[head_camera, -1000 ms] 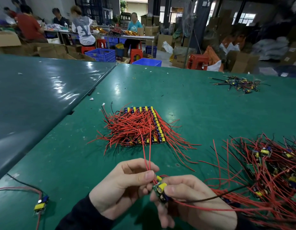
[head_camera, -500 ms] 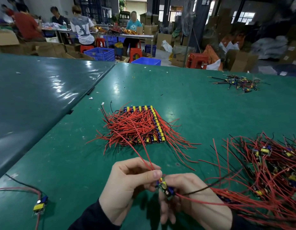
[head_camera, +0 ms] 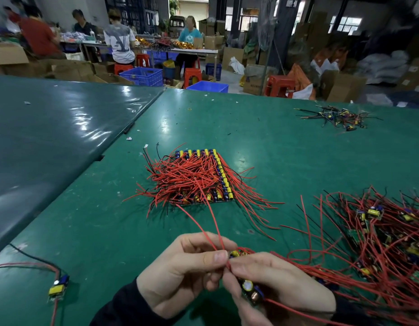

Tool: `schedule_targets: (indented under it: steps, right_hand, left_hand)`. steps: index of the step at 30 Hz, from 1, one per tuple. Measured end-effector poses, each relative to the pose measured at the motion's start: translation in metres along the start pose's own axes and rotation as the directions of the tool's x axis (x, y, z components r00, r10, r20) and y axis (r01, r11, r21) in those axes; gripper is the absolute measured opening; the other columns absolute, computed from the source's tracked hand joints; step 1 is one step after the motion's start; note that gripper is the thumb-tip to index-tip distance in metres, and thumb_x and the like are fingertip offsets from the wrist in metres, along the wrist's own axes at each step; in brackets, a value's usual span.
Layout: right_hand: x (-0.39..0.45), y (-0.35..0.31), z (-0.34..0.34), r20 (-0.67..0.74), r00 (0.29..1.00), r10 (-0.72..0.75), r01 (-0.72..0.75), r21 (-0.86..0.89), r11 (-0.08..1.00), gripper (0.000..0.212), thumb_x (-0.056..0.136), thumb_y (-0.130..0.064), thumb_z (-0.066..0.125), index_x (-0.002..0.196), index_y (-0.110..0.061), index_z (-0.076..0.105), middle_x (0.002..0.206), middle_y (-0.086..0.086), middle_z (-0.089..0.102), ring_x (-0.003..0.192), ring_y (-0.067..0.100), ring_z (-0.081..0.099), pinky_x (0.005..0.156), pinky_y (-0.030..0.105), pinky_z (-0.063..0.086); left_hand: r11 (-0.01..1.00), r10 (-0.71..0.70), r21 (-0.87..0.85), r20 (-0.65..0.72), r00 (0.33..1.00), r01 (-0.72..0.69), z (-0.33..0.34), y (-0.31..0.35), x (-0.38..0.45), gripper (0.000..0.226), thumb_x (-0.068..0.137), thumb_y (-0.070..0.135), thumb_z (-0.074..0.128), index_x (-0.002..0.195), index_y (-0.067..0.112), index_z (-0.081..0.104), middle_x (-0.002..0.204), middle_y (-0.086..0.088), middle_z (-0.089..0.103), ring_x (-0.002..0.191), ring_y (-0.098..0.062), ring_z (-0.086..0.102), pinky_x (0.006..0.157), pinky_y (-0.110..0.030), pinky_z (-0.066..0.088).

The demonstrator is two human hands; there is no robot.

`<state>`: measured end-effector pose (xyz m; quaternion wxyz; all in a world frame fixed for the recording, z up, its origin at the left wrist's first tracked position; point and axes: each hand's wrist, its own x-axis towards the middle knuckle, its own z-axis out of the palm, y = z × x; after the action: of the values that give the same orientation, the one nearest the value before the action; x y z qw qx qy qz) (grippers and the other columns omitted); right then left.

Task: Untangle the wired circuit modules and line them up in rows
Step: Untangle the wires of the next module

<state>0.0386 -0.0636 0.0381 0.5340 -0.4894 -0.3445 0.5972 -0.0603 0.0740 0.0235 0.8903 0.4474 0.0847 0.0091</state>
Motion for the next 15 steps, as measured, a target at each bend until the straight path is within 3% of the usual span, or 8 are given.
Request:
schedule_targets:
  steps: [2, 6, 9, 12, 13, 15]
  right_hand:
    - [0.001, 0.000, -0.005, 0.073, 0.997, 0.001, -0.009, 0.119, 0.993, 0.026, 0.093, -0.030, 0.048, 0.074, -0.018, 0.062, 0.050, -0.008, 0.059, 0.042, 0.001, 0.051, 0.046, 0.015, 0.035]
    - [0.006, 0.004, -0.008, -0.039, 0.998, -0.040, 0.041, 0.025, 0.999, 0.031, 0.090, -0.027, 0.044, 0.066, -0.022, 0.063, 0.042, -0.005, 0.055, 0.036, 0.004, 0.047, 0.043, 0.015, 0.038]
    - [0.009, 0.011, -0.006, -0.214, 0.976, -0.041, 0.036, -0.024, 0.999, 0.035, 0.094, -0.020, 0.043, 0.062, -0.012, 0.056, 0.036, 0.004, 0.050, 0.028, 0.012, 0.045, 0.034, 0.017, 0.036]
    - [0.011, 0.020, -0.003, -0.305, 0.950, -0.064, 0.035, -0.102, 0.994, 0.035, 0.098, -0.008, 0.035, 0.067, -0.006, 0.051, 0.036, 0.008, 0.050, 0.027, 0.014, 0.045, 0.033, 0.019, 0.035]
    - [0.012, 0.020, -0.003, -0.309, 0.948, -0.070, 0.037, -0.112, 0.993, 0.035, 0.098, -0.007, 0.034, 0.067, -0.005, 0.051, 0.036, 0.008, 0.050, 0.027, 0.014, 0.045, 0.033, 0.019, 0.034]
    - [0.011, 0.015, -0.001, -0.293, 0.955, -0.045, 0.029, -0.060, 0.998, 0.034, 0.096, -0.009, 0.037, 0.066, -0.006, 0.051, 0.035, 0.007, 0.049, 0.027, 0.014, 0.045, 0.034, 0.019, 0.033]
  left_hand:
    - [0.999, 0.029, 0.019, 0.023, 0.999, -0.030, 0.001, 0.000, 0.000, 0.047, 0.032, 0.025, 0.097, 0.069, 0.005, 0.075, 0.051, -0.006, 0.059, 0.036, -0.008, 0.051, 0.035, -0.016, 0.041]
    - [0.946, 0.224, 0.256, -0.064, 0.973, -0.201, 0.002, -0.002, 0.006, 0.025, 0.056, 0.021, 0.088, 0.065, 0.002, 0.074, 0.051, -0.010, 0.061, 0.039, -0.011, 0.051, 0.040, -0.016, 0.041]
    - [0.811, 0.439, 0.492, -0.158, 0.884, -0.315, 0.000, -0.007, 0.012, 0.016, 0.060, 0.013, 0.084, 0.065, 0.001, 0.075, 0.052, -0.015, 0.064, 0.042, -0.017, 0.055, 0.043, -0.021, 0.045]
    - [0.674, 0.583, 0.658, -0.198, 0.788, -0.334, 0.000, -0.016, 0.014, 0.011, 0.060, 0.012, 0.085, 0.064, 0.006, 0.076, 0.053, -0.011, 0.065, 0.042, -0.021, 0.057, 0.044, -0.024, 0.047]
    - [0.673, 0.584, 0.667, -0.215, 0.783, -0.319, 0.000, -0.017, 0.014, 0.013, 0.059, 0.012, 0.086, 0.064, 0.006, 0.076, 0.053, -0.011, 0.065, 0.042, -0.020, 0.057, 0.044, -0.024, 0.047]
    - [0.797, 0.455, 0.542, -0.250, 0.854, -0.266, 0.000, -0.014, 0.014, 0.017, 0.058, 0.016, 0.081, 0.066, 0.002, 0.075, 0.051, -0.012, 0.064, 0.042, -0.016, 0.055, 0.043, -0.022, 0.045]
